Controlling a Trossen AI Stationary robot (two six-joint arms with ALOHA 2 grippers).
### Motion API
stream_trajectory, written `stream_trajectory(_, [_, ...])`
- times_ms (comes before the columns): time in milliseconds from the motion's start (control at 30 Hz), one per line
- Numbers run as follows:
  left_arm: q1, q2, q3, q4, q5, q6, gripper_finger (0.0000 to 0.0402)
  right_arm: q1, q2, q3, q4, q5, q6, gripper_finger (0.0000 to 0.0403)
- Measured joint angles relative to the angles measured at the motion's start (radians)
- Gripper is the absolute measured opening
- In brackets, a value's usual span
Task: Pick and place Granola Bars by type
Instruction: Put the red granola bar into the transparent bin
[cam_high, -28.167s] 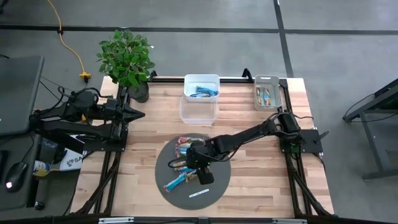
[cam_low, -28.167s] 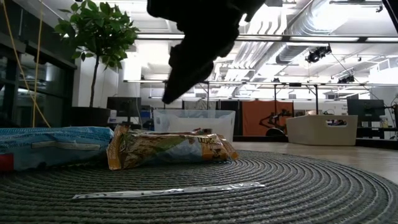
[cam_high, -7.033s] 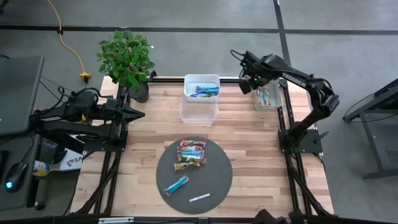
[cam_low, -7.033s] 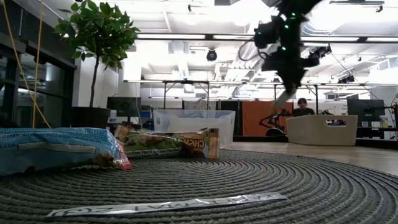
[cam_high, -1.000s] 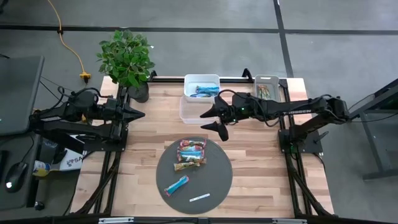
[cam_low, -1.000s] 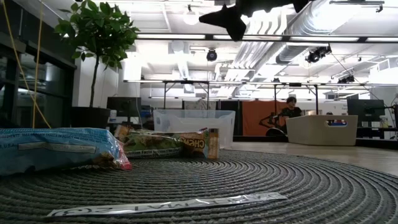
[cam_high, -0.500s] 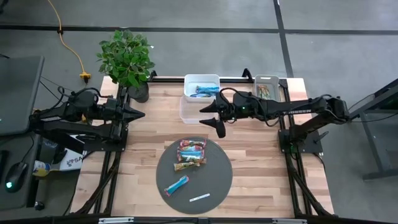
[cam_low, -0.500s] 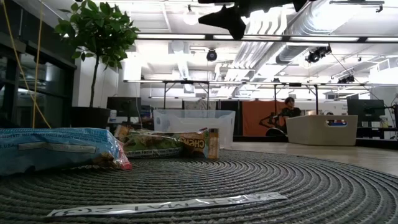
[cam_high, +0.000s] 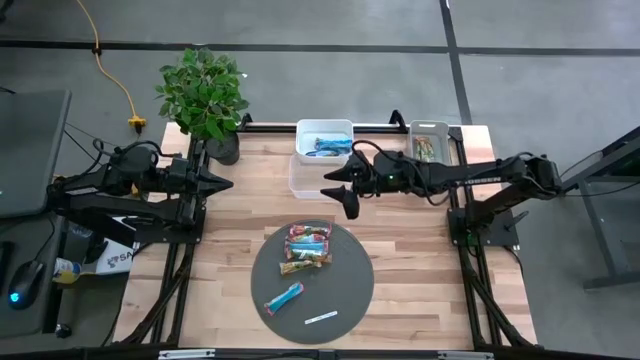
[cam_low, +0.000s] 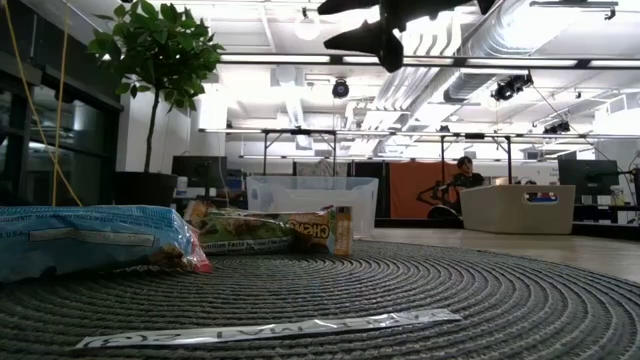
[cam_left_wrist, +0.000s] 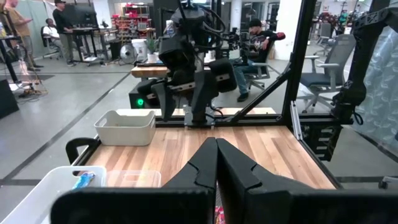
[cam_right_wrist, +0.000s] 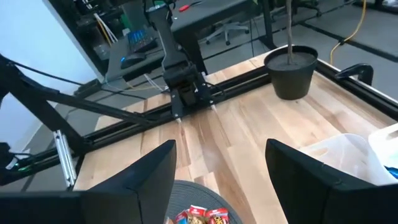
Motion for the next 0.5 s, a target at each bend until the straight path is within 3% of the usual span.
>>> stream_trajectory(233, [0.0,0.0,0.0,0.0,0.0,0.0,0.0001,0.048,0.0,0.0,-0.043,0.088,-0.001,0.0208])
stream_trajectory(500, [0.0,0.0,0.0,0.0,0.0,0.0,0.0001,0.112,0.006,0.0,-0.044,0.11,-0.001,0.0185])
